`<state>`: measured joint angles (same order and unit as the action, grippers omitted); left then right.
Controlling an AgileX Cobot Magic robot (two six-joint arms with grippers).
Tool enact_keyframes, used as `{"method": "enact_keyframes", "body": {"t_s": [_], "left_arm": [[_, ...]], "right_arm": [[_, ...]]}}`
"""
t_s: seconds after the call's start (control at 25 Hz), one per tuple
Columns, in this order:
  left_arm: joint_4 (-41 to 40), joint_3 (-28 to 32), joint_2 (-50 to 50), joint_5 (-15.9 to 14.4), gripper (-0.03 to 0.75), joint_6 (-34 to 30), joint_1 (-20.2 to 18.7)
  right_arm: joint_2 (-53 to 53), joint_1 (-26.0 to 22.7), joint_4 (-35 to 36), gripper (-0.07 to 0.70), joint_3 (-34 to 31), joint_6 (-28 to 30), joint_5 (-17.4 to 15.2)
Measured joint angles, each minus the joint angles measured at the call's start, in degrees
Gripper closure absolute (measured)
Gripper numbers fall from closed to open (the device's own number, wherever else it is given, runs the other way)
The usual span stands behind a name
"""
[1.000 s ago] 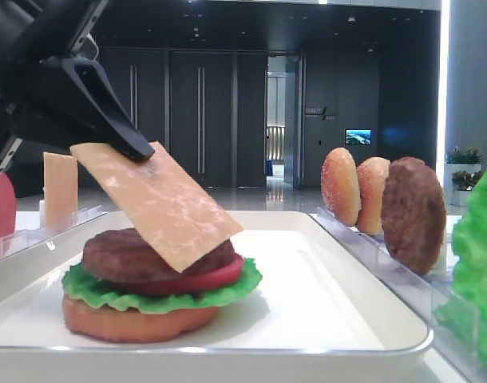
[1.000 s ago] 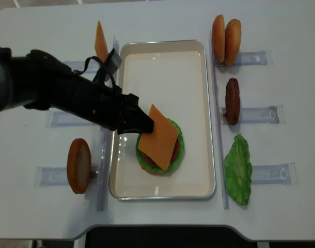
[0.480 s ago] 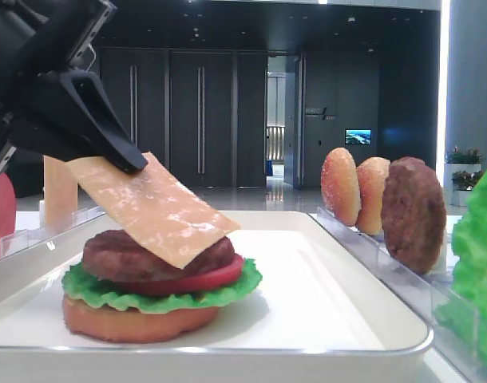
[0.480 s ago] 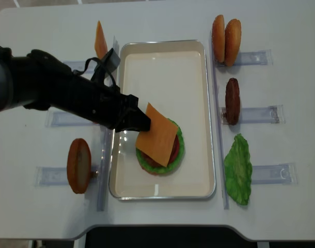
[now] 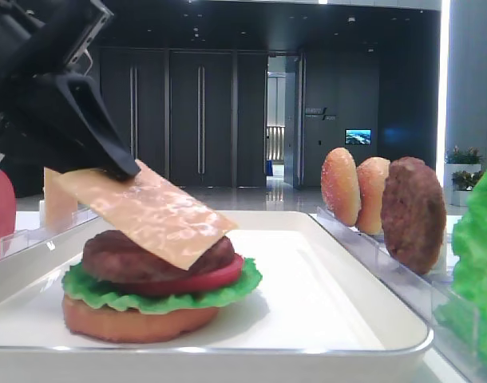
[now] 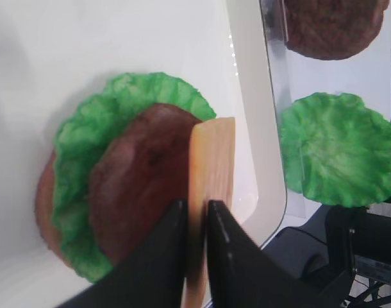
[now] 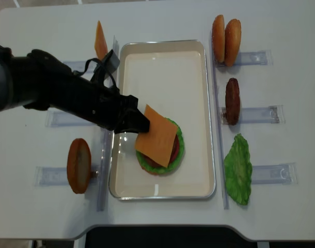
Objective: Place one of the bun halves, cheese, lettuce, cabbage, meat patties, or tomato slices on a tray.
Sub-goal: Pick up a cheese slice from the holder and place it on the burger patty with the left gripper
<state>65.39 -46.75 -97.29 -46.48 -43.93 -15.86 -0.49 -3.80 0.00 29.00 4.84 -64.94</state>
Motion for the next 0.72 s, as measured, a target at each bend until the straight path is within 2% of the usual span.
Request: {"method": "enact_keyframes", "body": {"t_s": [0.52,0.6,0.72], "left_arm": [[-5.33,0.0,0.0,0.22,0.585,5.49,0.0],[-5.4,0.0,0.0,0.69,0.549,5.7,0.0],[-5.62,0.0,0.0,1.17,0.438,6.51,0.0]], "right_arm": [[0.0,0.0,0.0,0.146,0.0,0.0,0.0],[0.0,0.0,0.0,0.146,0.0,0.0,0.0],[0.0,0.0,0.0,0.146,0.0,0.0,0.0]]}}
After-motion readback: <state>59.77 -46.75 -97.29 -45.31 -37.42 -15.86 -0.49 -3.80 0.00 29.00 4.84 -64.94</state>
